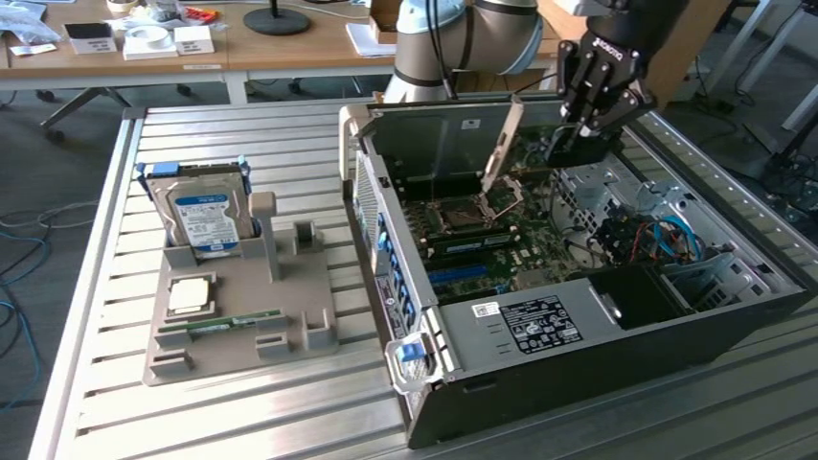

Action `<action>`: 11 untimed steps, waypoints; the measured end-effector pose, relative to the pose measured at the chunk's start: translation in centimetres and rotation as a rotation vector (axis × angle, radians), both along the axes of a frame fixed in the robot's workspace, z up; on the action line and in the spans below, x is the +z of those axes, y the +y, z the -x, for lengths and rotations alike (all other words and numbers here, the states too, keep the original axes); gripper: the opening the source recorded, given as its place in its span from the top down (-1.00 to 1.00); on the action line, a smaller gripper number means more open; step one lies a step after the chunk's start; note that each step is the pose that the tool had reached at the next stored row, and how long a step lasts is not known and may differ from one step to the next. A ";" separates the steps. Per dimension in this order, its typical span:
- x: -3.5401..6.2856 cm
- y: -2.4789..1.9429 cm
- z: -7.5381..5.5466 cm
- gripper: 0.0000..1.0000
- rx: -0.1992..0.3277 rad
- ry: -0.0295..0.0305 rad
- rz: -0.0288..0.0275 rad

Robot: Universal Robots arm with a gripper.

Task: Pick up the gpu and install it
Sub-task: 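Insert the gpu into the slot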

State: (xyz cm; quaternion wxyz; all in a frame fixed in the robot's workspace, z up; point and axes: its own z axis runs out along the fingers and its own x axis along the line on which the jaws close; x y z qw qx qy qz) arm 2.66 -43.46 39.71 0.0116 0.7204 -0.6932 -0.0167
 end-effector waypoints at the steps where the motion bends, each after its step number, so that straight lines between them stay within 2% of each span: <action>1: -0.03 0.00 0.1 0.47 0.000 -0.0002 0.0000; 11: -0.20 0.00 0.9 0.47 0.000 -0.0007 0.0001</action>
